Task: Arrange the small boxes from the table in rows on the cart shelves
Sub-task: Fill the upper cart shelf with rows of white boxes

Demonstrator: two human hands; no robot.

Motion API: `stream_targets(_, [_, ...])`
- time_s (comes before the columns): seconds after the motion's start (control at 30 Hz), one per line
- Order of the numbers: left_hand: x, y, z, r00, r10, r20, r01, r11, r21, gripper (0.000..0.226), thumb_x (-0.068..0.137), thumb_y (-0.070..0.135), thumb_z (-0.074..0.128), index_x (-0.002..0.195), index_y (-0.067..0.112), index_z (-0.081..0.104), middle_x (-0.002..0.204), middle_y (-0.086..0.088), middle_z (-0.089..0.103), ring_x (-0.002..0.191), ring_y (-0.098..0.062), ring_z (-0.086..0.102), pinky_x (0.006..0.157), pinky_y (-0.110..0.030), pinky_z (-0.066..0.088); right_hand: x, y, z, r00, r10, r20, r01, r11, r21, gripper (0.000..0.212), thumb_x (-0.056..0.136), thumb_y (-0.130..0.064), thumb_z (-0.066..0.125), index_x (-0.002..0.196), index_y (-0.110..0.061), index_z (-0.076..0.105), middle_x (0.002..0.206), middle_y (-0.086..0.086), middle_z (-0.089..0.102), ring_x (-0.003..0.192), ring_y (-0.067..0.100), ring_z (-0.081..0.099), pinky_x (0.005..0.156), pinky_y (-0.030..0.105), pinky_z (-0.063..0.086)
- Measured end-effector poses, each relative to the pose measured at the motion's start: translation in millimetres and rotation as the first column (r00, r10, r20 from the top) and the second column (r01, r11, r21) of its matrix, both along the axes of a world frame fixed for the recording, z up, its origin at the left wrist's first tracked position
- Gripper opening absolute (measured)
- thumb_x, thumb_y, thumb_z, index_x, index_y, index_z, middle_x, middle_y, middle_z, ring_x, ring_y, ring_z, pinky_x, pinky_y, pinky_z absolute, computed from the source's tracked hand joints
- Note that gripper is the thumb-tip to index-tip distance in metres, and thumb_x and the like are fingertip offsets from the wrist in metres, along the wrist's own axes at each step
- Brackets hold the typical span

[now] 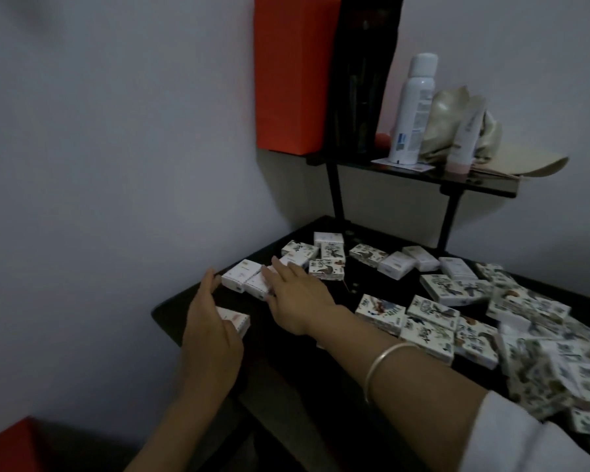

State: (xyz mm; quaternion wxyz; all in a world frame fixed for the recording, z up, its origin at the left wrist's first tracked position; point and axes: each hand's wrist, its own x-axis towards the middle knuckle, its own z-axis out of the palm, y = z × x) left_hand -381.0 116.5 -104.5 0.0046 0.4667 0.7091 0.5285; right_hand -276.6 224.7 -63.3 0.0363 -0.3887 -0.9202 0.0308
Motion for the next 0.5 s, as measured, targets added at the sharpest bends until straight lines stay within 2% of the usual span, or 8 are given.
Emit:
stream_targets(0.07, [-3,-1,-5,0.995,0.075,-0.063,-0.07,0.995,0.077,0.068,0.079,0.001,0.043,0.146,0.005,0.033,0.144,-0.015,0.043,0.137,-0.03,0.036,0.116,-0.051,0.027,-5,5,-2,0.999,0.002,0.051,-0.002,1.0,0.001,0.055,0.102,-0.041,0.03,0.153,-0.021,0.02,0.162,0.004,0.007,0.147,0.029,0.011,0.116,0.047,0.02])
stream_targets(0.13, [-10,0,-12,0.982,0.152,-0.113,-0.148,0.988,0.042,0.064,0.077,-0.011,0.046,0.14,0.004,0.041,0.138,-0.016,0.049,0.132,-0.031,0.039,0.116,-0.055,0.023,-4,6,-2,0.999,-0.011,-0.036,0.011,1.0,0.013,0.047,0.102,-0.042,0.032,0.141,-0.017,0.041,0.152,0.009,0.032,0.137,0.031,0.031,0.107,0.044,0.033])
stream_targets(0.17, [-13,-1,-15,0.986,0.137,-0.094,-0.138,0.99,0.002,0.06,0.079,-0.009,0.047,0.138,0.005,0.045,0.136,-0.016,0.051,0.13,-0.031,0.042,0.115,-0.056,0.023,-1,6,-2,0.994,-0.023,-0.111,0.026,0.999,0.026,0.042,0.101,-0.041,0.034,0.132,-0.016,0.048,0.141,0.009,0.043,0.128,0.03,0.041,0.099,0.041,0.039])
stream_targets(0.23, [-21,-4,-17,0.999,0.034,-0.028,-0.037,0.995,-0.095,0.047,0.087,0.009,0.043,0.132,0.013,0.053,0.133,-0.012,0.055,0.126,-0.026,0.047,0.112,-0.056,0.03,4,7,-1,0.977,-0.047,-0.206,0.054,0.998,0.03,0.032,0.098,-0.037,0.043,0.122,-0.017,0.054,0.126,0.007,0.05,0.116,0.027,0.048,0.088,0.037,0.043])
stream_targets(0.3, [-30,-9,-18,0.997,-0.072,-0.024,0.067,0.98,-0.187,0.037,0.093,0.017,0.047,0.129,0.022,0.054,0.132,-0.006,0.056,0.122,-0.021,0.049,0.109,-0.054,0.034,8,9,0,0.967,-0.091,-0.237,0.084,0.996,-0.038,0.033,0.094,-0.035,0.054,0.123,-0.019,0.051,0.127,0.006,0.049,0.117,0.024,0.048,0.089,0.035,0.043])
stream_targets(0.4, [-40,-16,-13,0.972,-0.206,-0.108,0.167,0.941,-0.295,0.042,0.09,0.021,0.062,0.128,0.036,0.049,0.131,0.008,0.053,0.124,-0.015,0.046,0.113,-0.052,0.027,7,16,5,0.969,-0.191,-0.156,0.167,0.974,-0.15,0.058,0.09,-0.044,0.06,0.136,-0.013,0.042,0.138,0.011,0.045,0.126,0.029,0.043,0.098,0.036,0.04])
stream_targets(0.47, [-44,-19,-6,0.95,-0.286,-0.127,0.229,0.911,-0.343,0.04,0.09,0.03,0.064,0.124,0.041,0.046,0.129,0.017,0.049,0.128,-0.01,0.043,0.118,-0.048,0.018,6,18,6,0.974,-0.223,-0.031,0.217,0.966,-0.144,0.06,0.091,-0.051,0.054,0.136,-0.011,0.045,0.139,0.013,0.047,0.129,0.032,0.04,0.098,0.038,0.04])
stream_targets(0.5, [-45,-20,-4,0.942,-0.314,-0.121,0.255,0.9,-0.353,0.038,0.088,0.033,0.065,0.121,0.041,0.046,0.125,0.021,0.048,0.125,-0.008,0.044,0.117,-0.046,0.02,7,18,5,0.971,-0.237,-0.013,0.232,0.961,-0.149,0.061,0.092,-0.053,0.052,0.136,-0.011,0.045,0.139,0.013,0.048,0.13,0.033,0.038,0.099,0.039,0.04])
